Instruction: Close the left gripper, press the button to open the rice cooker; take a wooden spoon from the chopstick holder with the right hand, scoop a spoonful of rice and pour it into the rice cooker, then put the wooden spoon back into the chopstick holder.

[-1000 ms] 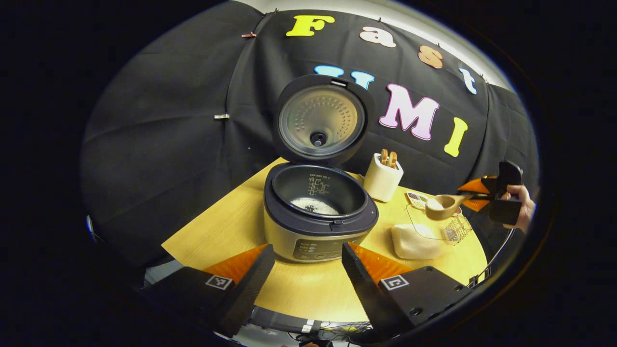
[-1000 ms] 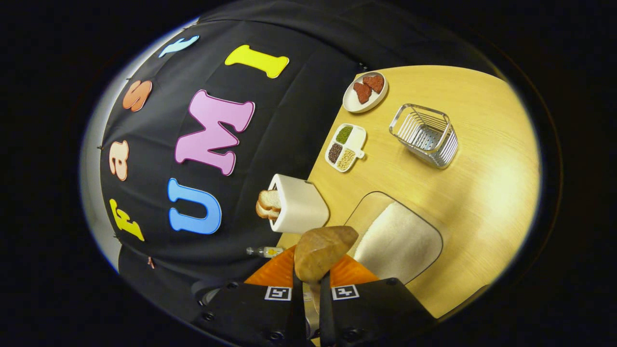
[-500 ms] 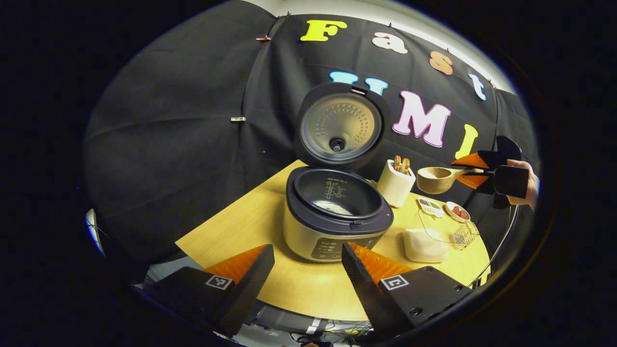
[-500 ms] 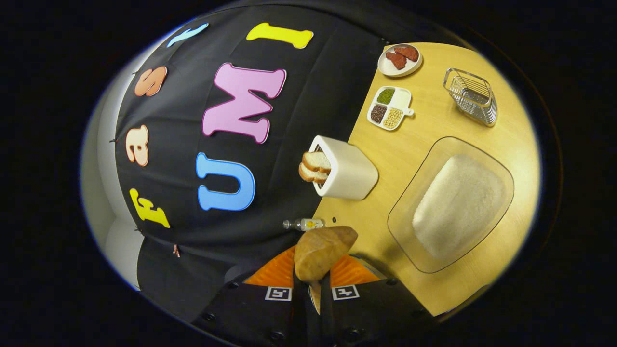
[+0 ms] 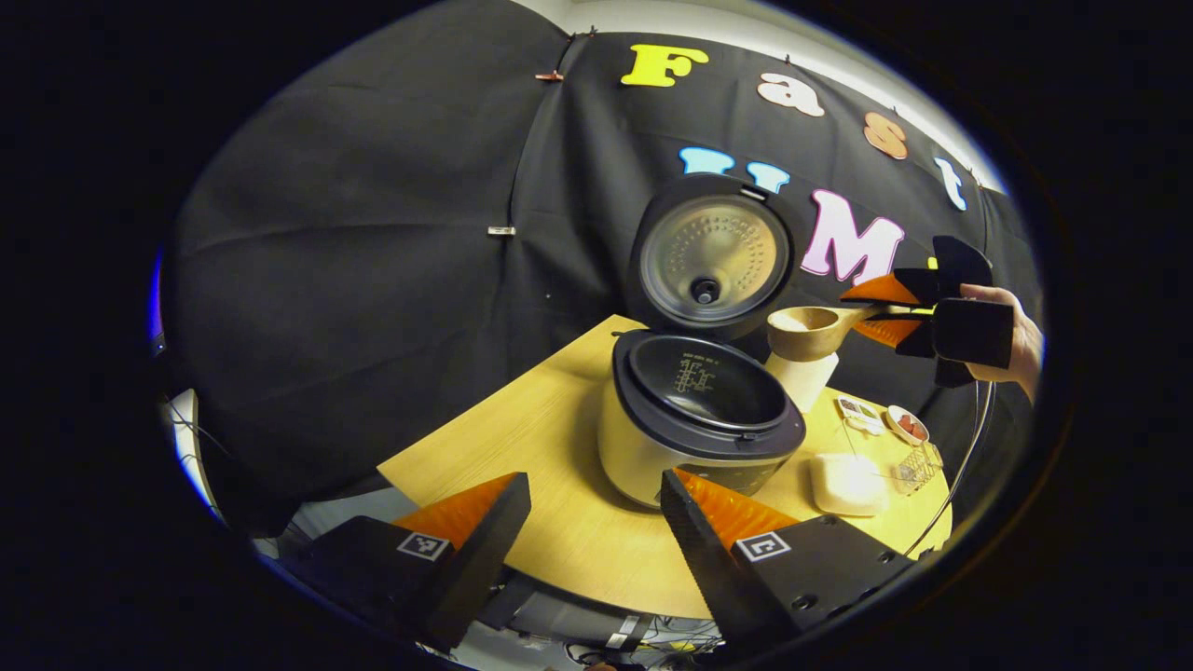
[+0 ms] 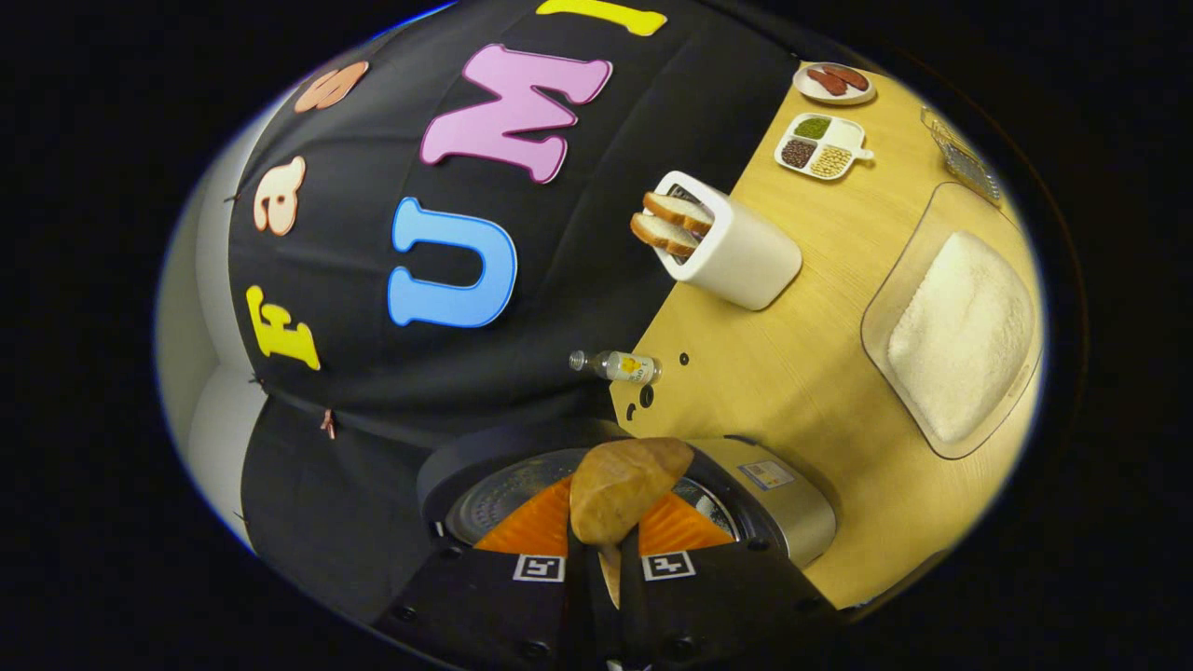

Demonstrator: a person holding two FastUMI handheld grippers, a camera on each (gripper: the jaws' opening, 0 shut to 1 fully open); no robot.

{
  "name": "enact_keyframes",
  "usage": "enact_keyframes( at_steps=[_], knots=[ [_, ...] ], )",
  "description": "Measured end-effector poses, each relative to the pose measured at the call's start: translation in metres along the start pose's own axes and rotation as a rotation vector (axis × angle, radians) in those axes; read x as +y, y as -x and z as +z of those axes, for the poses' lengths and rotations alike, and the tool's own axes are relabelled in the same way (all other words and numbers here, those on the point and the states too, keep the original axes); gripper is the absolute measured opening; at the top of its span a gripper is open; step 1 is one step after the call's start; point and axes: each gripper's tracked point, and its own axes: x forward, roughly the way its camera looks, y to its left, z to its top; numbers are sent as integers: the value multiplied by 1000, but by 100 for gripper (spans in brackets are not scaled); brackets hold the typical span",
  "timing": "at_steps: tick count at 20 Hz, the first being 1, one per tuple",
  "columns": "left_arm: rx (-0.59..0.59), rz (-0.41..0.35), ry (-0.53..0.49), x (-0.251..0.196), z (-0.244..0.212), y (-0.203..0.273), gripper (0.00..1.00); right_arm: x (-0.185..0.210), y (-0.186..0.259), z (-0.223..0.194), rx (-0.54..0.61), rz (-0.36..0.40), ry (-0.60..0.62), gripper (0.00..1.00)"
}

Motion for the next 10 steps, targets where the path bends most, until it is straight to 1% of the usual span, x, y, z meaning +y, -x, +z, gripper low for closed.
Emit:
enact_keyframes(
  at_steps=[4,5,6,7,8,9,10],
  knots=[
    [-4,24,15,17,4,-3,96,10,-23,-22,-21,11,265,15],
    [-3,33,2,22,4,-5,93,12,-28,-29,-24,11,340,15],
    [-3,48,-21,28,3,-7,92,15,-31,-37,-24,12,422,15],
    [-1,60,-44,34,3,-8,96,18,-36,-43,-21,15,506,15],
    [-2,67,-59,40,3,-9,92,20,-39,-48,-22,22,584,15],
    [-5,69,-62,44,6,-10,96,23,-42,-55,-24,29,653,15],
    [-7,68,-57,47,7,-8,96,25,-45,-59,-27,37,709,15]
  ],
)
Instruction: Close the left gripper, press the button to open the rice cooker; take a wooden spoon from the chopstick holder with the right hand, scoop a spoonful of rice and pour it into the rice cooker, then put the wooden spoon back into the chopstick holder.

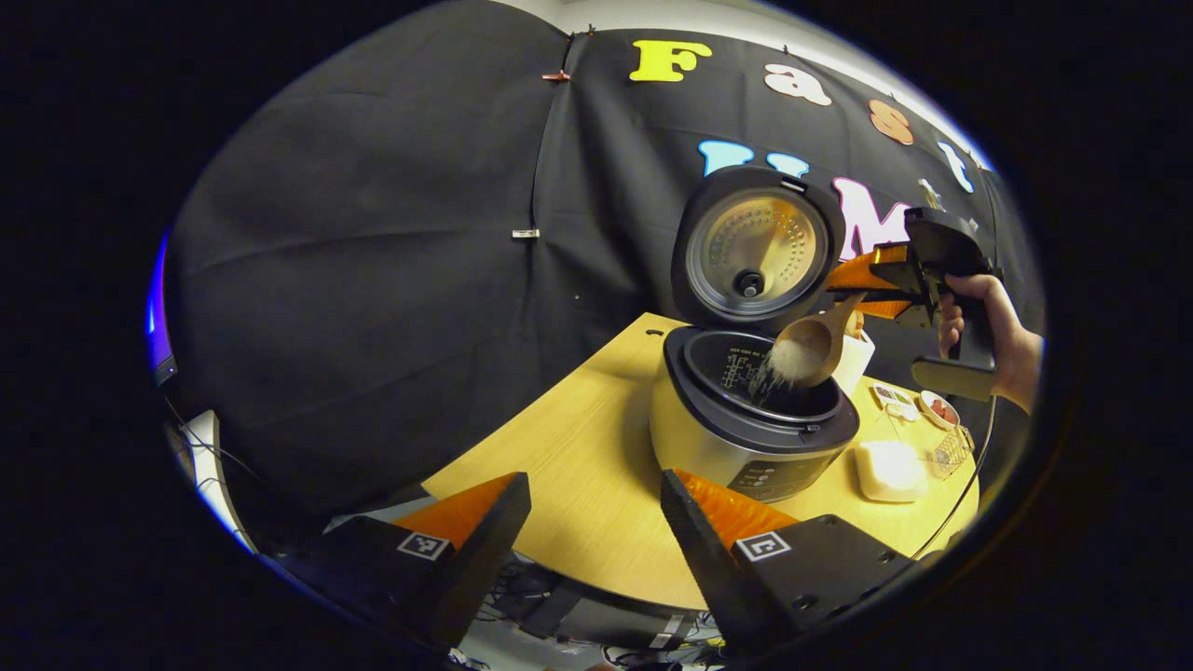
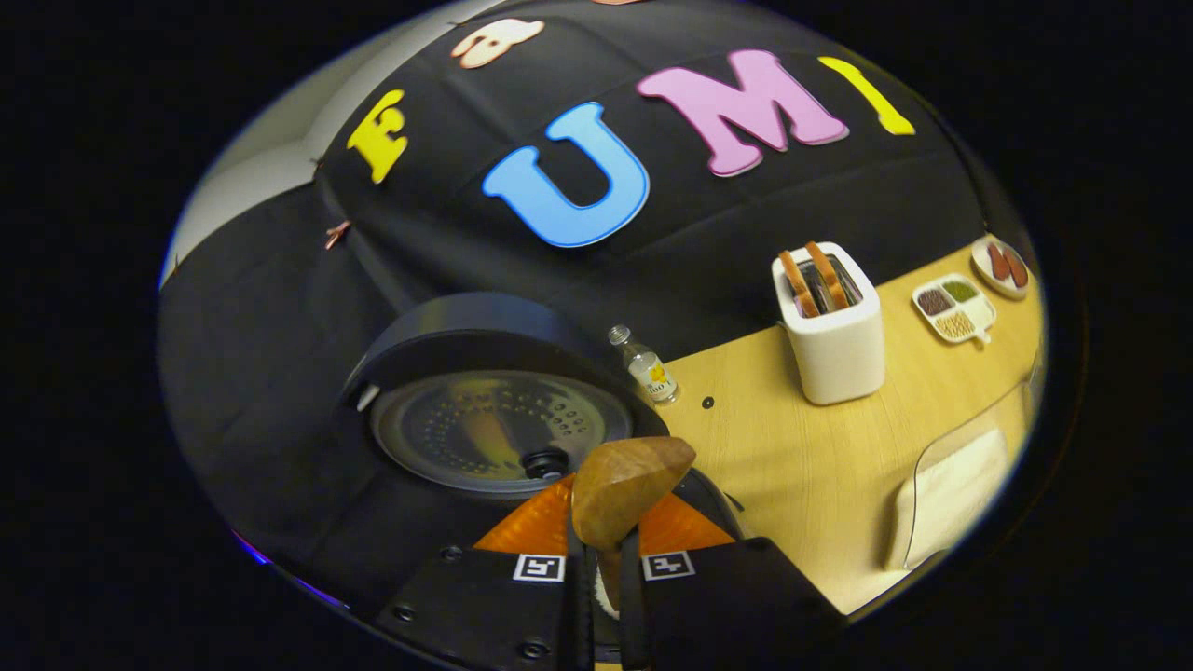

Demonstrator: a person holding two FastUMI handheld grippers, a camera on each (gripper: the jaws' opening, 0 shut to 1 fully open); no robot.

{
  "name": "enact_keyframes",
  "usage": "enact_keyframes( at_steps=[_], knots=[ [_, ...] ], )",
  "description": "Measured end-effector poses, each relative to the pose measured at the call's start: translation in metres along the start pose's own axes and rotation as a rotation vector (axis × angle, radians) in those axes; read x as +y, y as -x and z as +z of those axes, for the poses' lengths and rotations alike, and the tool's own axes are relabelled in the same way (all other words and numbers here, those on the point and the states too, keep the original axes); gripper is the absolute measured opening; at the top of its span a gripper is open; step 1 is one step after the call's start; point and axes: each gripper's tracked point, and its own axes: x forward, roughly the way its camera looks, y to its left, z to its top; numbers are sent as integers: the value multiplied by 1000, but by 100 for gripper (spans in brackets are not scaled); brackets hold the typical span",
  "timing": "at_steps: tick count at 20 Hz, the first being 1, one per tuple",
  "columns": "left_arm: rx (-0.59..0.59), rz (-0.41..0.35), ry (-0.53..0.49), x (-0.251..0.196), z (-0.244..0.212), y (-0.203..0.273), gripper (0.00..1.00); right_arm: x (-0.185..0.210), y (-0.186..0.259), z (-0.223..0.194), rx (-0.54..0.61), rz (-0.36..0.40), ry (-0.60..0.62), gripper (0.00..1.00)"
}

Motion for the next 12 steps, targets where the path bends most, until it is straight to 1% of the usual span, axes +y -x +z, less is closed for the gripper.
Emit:
enact_keyframes(
  at_steps=[2,6,8,9,10,12],
  knots=[
    [4,9,15,4,-2,2,96,7,-6,-6,-5,9,69,15],
    [18,23,42,5,-9,6,96,9,-17,-12,-7,21,153,15],
    [16,23,43,2,-8,7,96,11,-17,-11,-34,26,200,15],
    [16,21,39,0,-8,7,93,15,-17,-7,-56,34,236,15],
    [16,18,36,-1,-8,7,96,18,-16,-5,-74,43,281,15],
    [15,11,34,-4,-8,6,96,24,-14,-10,-86,64,372,15]
  ],
)
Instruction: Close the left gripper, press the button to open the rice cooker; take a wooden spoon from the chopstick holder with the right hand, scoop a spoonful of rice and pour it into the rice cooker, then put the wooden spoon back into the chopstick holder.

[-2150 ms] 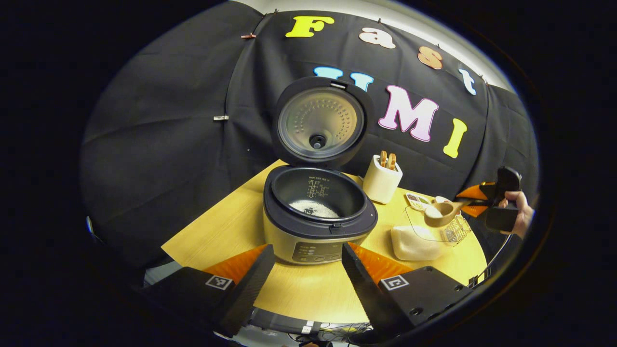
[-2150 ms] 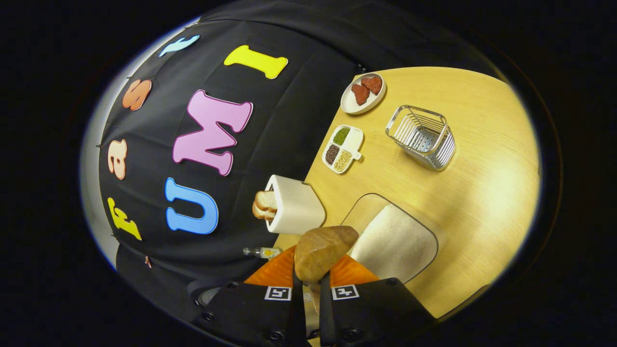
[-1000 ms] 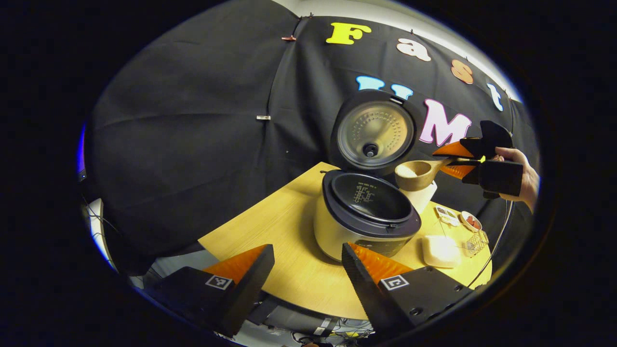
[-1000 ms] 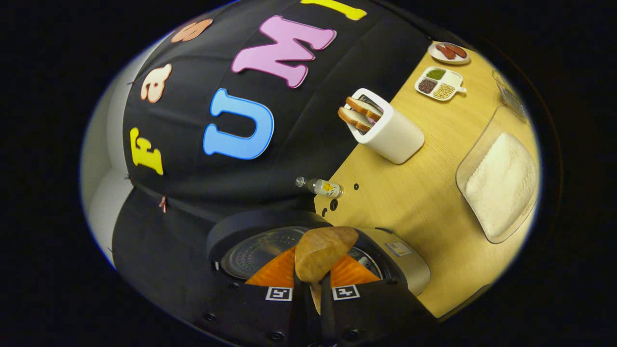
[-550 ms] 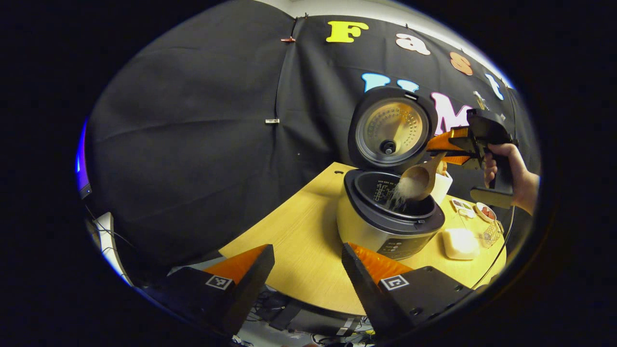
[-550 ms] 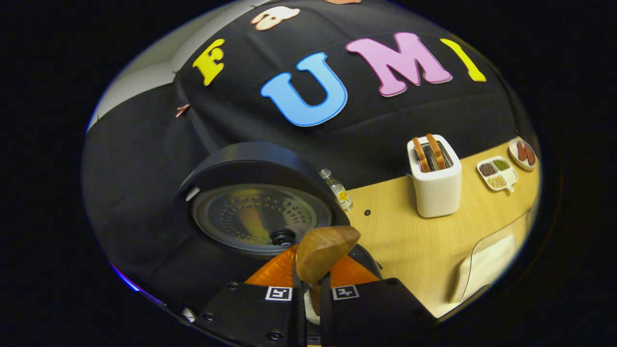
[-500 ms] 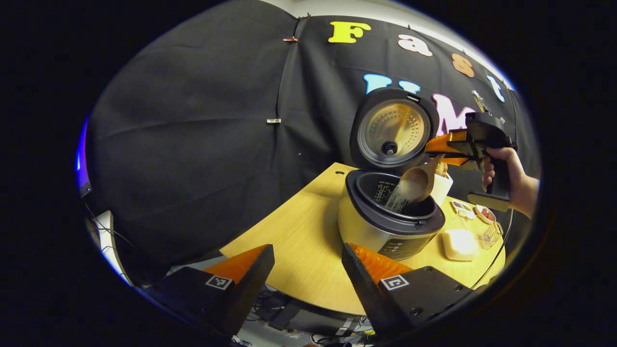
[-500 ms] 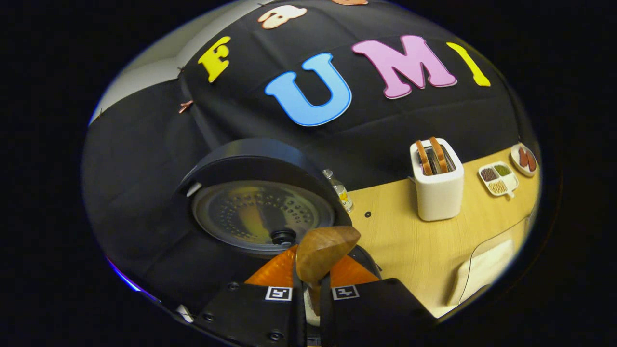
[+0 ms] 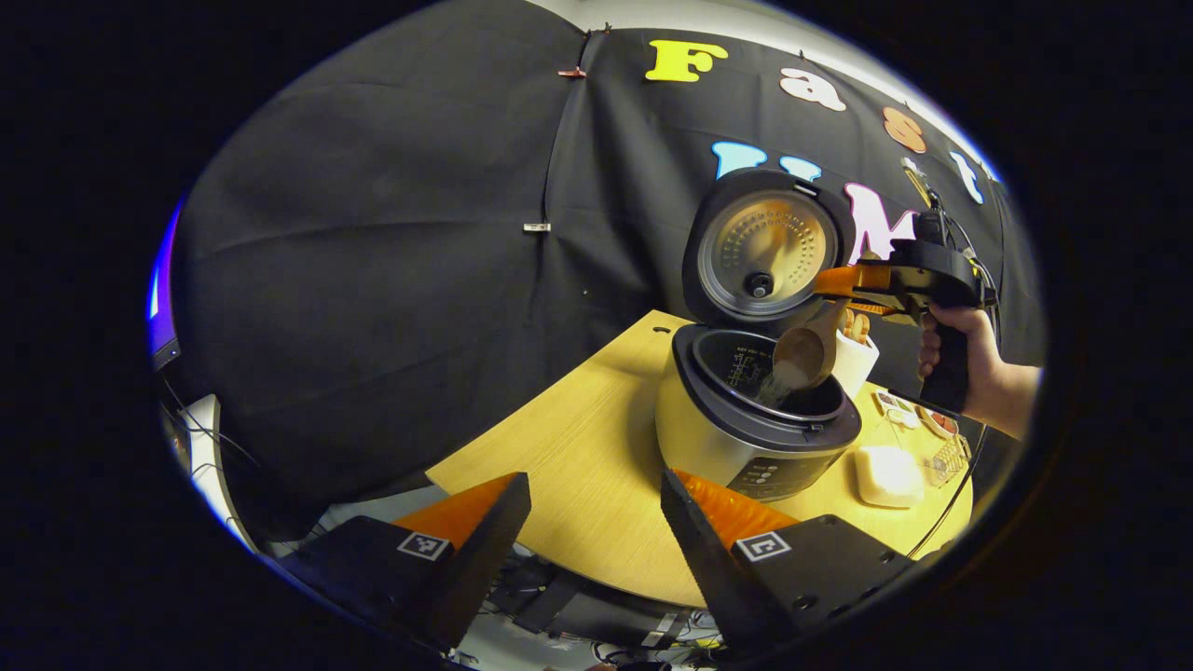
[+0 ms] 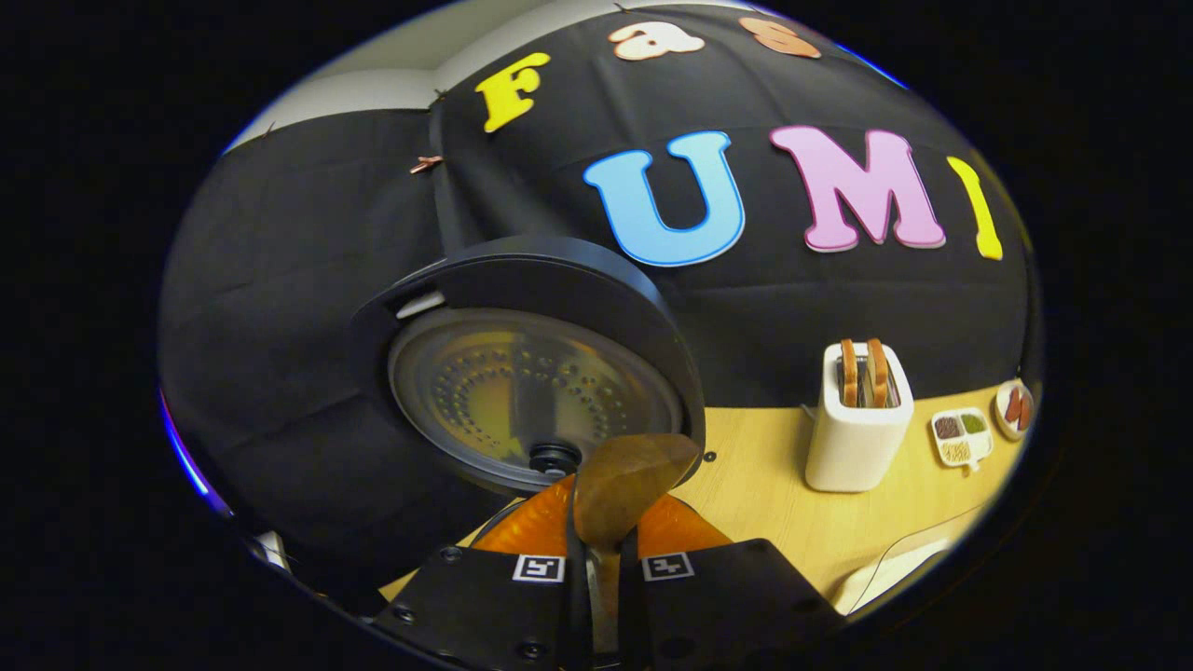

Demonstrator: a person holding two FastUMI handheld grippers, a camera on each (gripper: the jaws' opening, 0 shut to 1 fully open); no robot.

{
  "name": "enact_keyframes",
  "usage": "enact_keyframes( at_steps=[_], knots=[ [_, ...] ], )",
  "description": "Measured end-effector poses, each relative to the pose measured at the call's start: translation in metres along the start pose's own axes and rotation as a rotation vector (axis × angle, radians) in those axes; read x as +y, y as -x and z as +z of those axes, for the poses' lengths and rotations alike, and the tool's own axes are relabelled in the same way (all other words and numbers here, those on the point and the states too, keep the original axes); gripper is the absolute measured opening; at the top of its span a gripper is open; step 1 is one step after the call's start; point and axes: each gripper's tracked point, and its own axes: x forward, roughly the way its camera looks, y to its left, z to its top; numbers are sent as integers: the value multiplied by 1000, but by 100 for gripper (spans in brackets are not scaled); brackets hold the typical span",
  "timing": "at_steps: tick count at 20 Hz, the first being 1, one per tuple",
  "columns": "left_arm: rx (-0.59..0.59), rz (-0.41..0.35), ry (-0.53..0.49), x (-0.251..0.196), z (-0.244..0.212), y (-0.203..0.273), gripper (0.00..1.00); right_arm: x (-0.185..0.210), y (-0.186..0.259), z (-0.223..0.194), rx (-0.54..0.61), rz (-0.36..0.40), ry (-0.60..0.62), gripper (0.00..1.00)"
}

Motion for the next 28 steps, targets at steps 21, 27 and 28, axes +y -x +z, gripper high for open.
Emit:
enact_keyframes(
  at_steps=[21,27,28],
  knots=[
    [-29,-37,-42,-23,5,10,96,49,28,-13,6,172,295,16],
    [-32,-110,-58,-58,16,9,96,-8,63,59,-106,78,64,15],
    [-39,-126,-63,-67,20,11,96,-24,72,69,-118,51,32,15]
  ],
)
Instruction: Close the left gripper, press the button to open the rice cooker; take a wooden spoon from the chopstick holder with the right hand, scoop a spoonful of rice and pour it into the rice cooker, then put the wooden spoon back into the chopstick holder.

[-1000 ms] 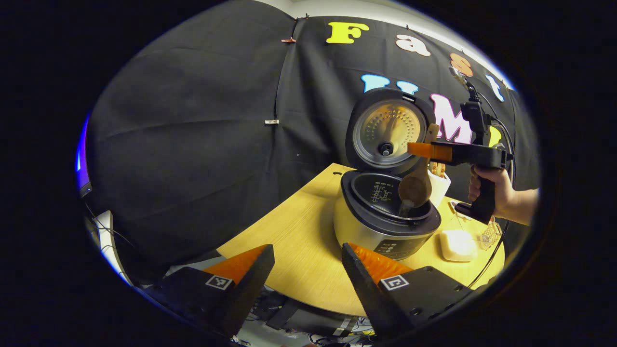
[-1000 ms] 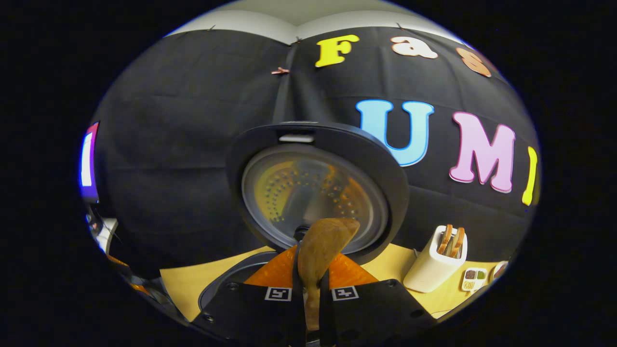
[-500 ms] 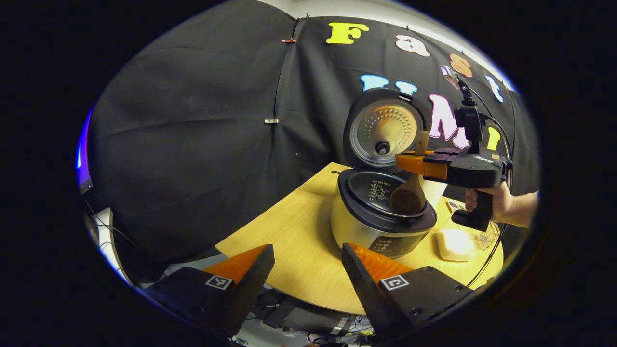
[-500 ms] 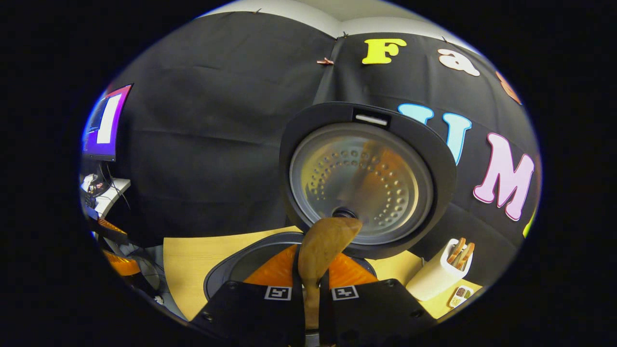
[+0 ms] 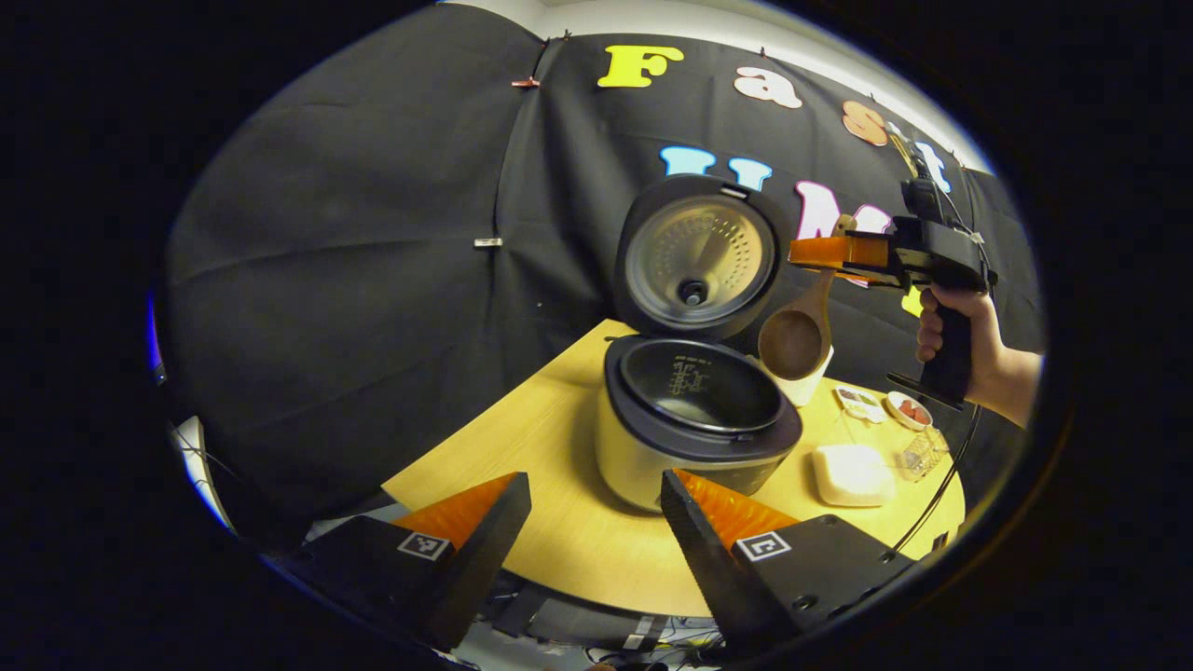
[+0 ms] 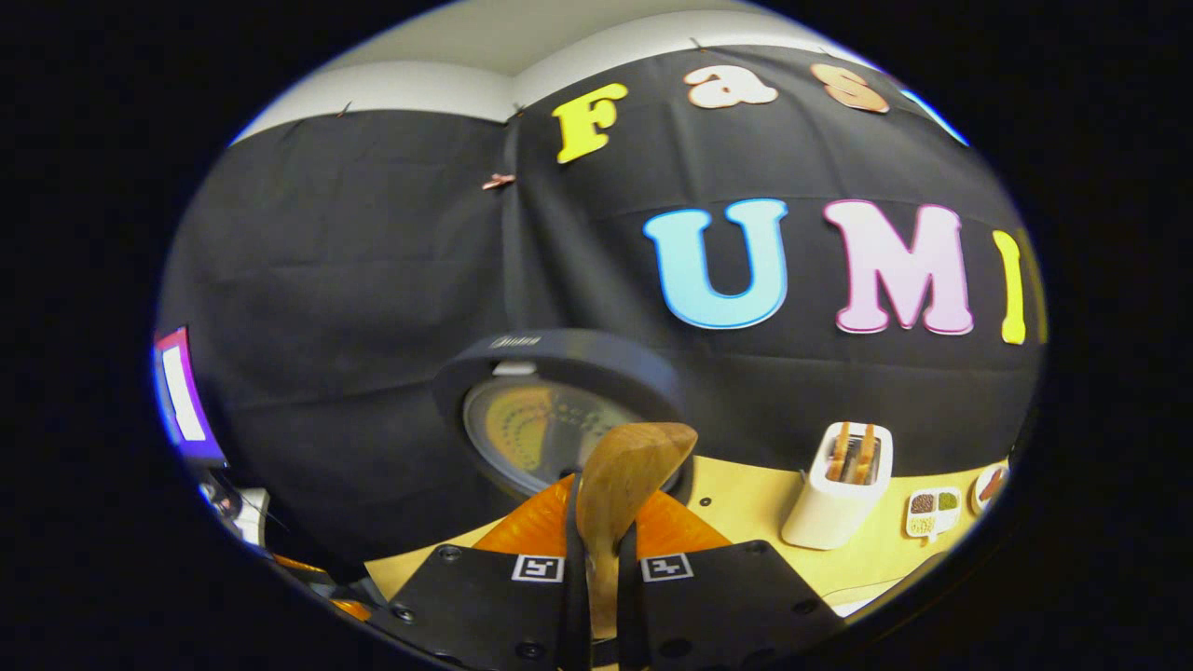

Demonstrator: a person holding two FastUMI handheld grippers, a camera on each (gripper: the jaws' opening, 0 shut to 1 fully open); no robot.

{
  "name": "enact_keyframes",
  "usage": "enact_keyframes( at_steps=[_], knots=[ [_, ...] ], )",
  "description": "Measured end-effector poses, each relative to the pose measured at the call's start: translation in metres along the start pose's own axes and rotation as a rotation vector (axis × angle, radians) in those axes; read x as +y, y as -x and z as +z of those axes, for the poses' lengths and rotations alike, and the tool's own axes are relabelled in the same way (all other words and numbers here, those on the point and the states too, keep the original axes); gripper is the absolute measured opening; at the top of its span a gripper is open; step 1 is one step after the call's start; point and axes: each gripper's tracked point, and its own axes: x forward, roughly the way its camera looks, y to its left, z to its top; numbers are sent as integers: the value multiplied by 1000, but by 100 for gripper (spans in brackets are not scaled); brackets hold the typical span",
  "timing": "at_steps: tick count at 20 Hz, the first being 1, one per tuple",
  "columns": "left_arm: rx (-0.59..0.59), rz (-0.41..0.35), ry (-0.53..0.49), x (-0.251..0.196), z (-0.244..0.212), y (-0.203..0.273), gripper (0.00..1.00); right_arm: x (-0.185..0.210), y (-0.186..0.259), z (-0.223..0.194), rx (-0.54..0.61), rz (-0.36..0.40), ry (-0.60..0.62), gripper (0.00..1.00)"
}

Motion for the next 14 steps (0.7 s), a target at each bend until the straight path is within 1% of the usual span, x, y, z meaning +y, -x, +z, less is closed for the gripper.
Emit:
enact_keyframes(
  at_steps=[3,4,5,6,8,10,14],
  knots=[
    [-23,-43,-30,-26,14,-3,96,-58,31,24,-35,-100,-65,15],
    [-33,-58,-40,-35,19,-4,93,-81,43,29,-49,-141,-74,15],
    [-41,-70,-51,-45,24,-5,96,-106,55,33,-61,-185,-82,15],
    [-45,-81,-61,-56,26,-6,96,-130,69,36,-69,-229,-94,15],
    [-46,-105,-65,-75,30,-10,96,-178,97,33,-67,-310,-140,15],
    [-28,-125,-38,-96,26,-11,96,-225,124,29,-62,-386,-169,15],
    [-10,-137,-29,-142,22,-10,96,-308,175,24,-70,-513,-206,15]
  ],
)
